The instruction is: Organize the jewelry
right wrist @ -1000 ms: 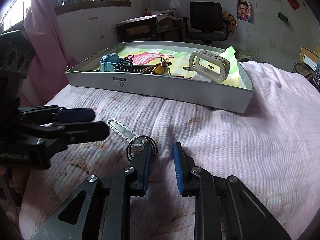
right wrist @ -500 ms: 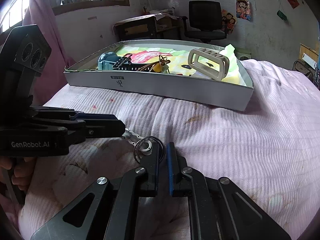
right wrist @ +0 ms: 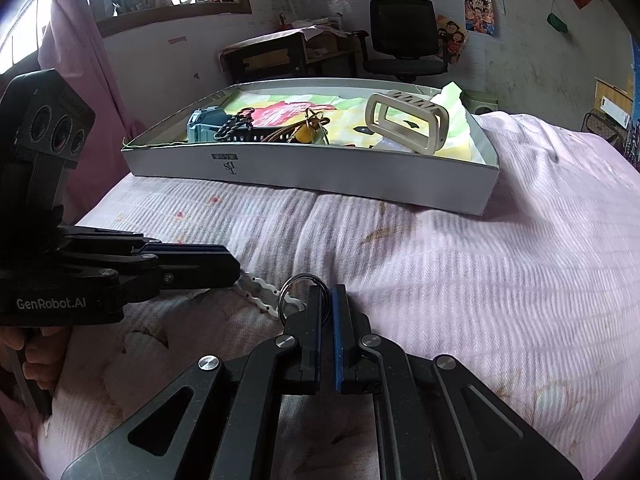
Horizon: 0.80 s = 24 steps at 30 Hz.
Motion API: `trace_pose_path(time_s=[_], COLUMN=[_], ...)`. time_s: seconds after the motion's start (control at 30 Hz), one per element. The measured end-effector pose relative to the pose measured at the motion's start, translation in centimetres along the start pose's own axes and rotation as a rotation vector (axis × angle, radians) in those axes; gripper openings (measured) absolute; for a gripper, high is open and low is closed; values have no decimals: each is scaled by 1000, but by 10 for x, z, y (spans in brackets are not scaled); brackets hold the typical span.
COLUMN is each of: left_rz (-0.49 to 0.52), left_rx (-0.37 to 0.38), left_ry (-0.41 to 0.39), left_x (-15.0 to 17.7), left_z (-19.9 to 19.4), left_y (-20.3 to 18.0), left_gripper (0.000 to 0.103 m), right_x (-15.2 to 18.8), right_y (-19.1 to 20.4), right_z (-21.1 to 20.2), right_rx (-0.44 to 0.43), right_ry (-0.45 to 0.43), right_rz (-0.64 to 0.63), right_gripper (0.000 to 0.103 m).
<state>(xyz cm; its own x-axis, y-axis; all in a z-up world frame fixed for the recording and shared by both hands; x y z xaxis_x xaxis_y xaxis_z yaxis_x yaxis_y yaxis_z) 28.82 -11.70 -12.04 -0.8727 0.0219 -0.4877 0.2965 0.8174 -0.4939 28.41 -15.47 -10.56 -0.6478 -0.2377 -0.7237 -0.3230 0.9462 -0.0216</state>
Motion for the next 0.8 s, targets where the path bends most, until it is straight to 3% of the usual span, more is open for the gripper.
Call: trace_pose_path(time_s=[0.43,0.8], left_rz=[49,165], left_rx=[-3,-52], left_ry=[5,65], left_x=[16,22], left_z=[-4,11], left_y=[-11,-30], left_gripper=[5,4], right_x=[2,8], right_y=[-15,-38], right_z=[-5,-6], right_rx=[27,72], right_ry=[-33,-56], right_rz=[73,182], right_gripper=[3,3])
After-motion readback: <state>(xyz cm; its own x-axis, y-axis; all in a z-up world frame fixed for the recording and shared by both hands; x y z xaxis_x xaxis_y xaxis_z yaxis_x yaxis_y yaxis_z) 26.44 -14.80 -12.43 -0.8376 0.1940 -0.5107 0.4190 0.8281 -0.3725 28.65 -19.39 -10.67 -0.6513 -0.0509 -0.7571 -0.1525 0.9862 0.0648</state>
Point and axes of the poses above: each gripper's, at about its wrist camera, not at the fingertips, and z roughly the way its jaws point, y to its left, x to its underside, the point moved 9 cm from there along z, roughly the way its jaws point, and after that the axes turned 15 degrees about -z, right-handed, at the moved point
